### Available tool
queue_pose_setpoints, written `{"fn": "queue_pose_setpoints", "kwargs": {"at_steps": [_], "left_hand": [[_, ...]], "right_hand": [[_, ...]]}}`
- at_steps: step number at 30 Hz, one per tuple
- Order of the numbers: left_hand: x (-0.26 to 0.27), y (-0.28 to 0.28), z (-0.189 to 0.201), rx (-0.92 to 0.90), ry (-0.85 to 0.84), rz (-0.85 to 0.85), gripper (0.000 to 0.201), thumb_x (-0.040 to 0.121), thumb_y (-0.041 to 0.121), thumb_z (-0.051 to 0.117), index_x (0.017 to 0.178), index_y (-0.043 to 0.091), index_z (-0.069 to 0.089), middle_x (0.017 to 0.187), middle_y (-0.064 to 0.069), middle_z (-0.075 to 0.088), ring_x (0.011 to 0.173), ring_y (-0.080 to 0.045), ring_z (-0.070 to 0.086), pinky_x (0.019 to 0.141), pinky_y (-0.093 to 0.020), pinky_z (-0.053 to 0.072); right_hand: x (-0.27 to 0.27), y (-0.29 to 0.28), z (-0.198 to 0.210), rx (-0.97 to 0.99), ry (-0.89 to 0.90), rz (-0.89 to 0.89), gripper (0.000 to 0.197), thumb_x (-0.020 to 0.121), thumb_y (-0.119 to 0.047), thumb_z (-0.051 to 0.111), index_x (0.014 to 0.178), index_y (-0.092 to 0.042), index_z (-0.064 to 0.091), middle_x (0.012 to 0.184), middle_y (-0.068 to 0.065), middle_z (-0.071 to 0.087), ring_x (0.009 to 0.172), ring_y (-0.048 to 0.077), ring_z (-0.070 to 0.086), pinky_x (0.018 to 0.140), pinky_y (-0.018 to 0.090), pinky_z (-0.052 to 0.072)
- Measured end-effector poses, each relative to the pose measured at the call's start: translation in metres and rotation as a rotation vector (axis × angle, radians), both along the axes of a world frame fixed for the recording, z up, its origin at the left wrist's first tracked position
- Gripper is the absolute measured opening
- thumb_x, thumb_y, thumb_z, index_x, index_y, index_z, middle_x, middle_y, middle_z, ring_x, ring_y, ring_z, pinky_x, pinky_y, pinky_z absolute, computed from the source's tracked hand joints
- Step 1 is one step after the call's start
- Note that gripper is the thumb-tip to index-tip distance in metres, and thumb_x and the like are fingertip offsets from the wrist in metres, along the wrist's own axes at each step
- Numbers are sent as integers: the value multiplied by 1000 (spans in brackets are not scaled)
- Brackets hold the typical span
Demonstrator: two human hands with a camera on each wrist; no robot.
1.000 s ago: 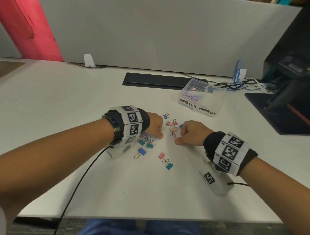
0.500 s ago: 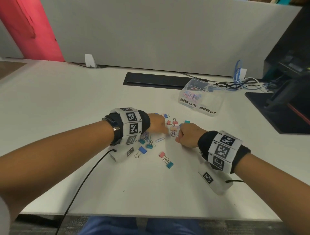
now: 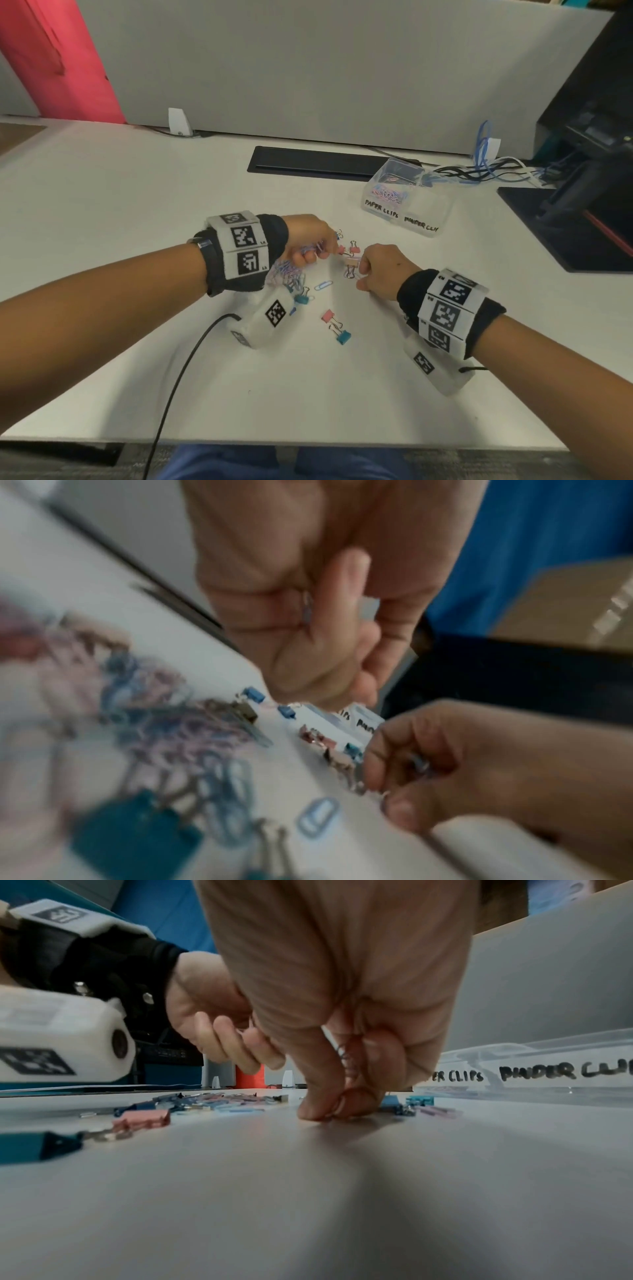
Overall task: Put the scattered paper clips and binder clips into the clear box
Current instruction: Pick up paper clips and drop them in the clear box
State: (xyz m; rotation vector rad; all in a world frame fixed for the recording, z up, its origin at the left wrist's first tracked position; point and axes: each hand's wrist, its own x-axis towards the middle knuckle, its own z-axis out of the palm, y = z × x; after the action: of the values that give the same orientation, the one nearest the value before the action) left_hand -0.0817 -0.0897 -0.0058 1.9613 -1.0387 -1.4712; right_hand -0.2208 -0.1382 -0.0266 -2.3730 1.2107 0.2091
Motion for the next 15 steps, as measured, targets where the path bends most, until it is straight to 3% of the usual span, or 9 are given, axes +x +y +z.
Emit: {"fn": "queue_pose_setpoints", "kwargs": {"at_steps": [2, 4, 5, 7, 9, 12, 15], "left_hand": [[-6, 1, -2, 39, -209, -139, 19, 87, 10, 53, 68, 11, 56, 58, 0, 40, 34, -7, 29, 31, -11, 22], [-12, 3, -3, 67, -375, -259, 24, 89, 20, 56, 65, 14, 58, 58, 0, 36, 45, -12, 28, 38, -16, 26], [-15, 3, -4, 57, -470, -308, 24, 91, 26, 53, 71, 13, 61, 58, 0, 35, 50, -14, 32, 44, -17, 28], [-21, 2, -7, 8, -661, -374, 23, 91, 32, 54, 87, 11, 62, 65, 1, 43, 69, -18, 45, 59, -19, 36], [-24, 2, -11, 0, -821, -420, 32, 85, 33, 62, 100, 5, 62, 82, -1, 54, 84, -19, 51, 76, -25, 45], [-25, 3, -14, 19, -911, -494, 41, 84, 30, 65, 114, 2, 60, 90, -3, 55, 87, -18, 53, 88, -29, 49], [-25, 0, -11, 101, -884, -587, 34, 88, 29, 58, 107, 0, 61, 77, -3, 55, 83, -20, 55, 86, -31, 50]], "right_hand": [[1, 1, -1, -6, 16, 14, 20, 88, -8, 54, 106, 0, 56, 117, 17, 57, 96, 26, 53, 76, 25, 40], [2, 2, -2, -6, 54, 46, 7, 90, -6, 47, 86, -7, 53, 92, 12, 53, 91, 24, 51, 65, 21, 39], [2, 4, -2, -4, 74, 50, 8, 91, -6, 44, 84, -9, 47, 83, 7, 47, 88, 21, 46, 57, 18, 36], [2, 5, -1, -5, 103, 65, 2, 92, -8, 42, 92, -10, 43, 85, 5, 42, 87, 18, 41, 57, 18, 34], [0, 4, -1, -21, 131, 87, 13, 94, -12, 41, 103, -7, 48, 94, 7, 42, 83, 17, 43, 65, 22, 36], [-6, 0, 2, 11, 131, 77, 13, 96, -16, 39, 99, -7, 47, 95, 7, 42, 79, 16, 43, 53, 16, 30], [-19, -13, 5, 144, 0, -1, 14, 92, -8, 41, 80, -6, 48, 85, 11, 47, 78, 20, 44, 60, 21, 35]]}}
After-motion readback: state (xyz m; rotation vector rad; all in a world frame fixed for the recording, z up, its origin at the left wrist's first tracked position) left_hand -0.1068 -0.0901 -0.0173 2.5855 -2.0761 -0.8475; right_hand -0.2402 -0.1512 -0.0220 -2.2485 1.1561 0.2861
